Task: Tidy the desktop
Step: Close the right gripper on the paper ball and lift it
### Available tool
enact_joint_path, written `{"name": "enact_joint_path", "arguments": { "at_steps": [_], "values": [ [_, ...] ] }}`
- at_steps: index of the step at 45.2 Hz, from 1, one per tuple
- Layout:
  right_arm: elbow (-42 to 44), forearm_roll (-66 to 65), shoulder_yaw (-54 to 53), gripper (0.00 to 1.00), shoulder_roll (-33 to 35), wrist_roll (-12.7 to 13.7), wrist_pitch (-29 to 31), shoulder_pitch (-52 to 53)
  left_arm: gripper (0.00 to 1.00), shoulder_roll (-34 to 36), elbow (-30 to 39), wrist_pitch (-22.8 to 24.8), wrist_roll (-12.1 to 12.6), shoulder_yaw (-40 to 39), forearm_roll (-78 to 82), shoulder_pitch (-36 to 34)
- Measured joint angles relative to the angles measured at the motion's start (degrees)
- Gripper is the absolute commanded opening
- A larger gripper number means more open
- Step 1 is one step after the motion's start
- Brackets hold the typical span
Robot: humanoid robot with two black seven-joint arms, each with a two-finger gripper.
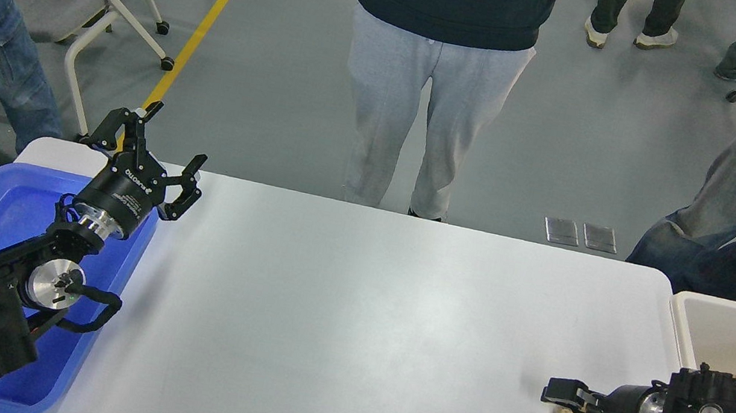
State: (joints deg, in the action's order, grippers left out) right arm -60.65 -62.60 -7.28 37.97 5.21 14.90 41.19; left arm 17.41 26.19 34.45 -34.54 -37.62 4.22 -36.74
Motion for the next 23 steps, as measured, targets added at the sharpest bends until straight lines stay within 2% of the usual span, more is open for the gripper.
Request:
{"name": "enact_joint_path", "arguments": {
  "at_steps": [23],
  "values": [
    [2.1,-2.6,1.5,0.87,-1.4,-2.2,-1.5,0.0,1.0,0.0,0.0,0.0,0.0,0.0,0.0,0.0]
  ]
}}
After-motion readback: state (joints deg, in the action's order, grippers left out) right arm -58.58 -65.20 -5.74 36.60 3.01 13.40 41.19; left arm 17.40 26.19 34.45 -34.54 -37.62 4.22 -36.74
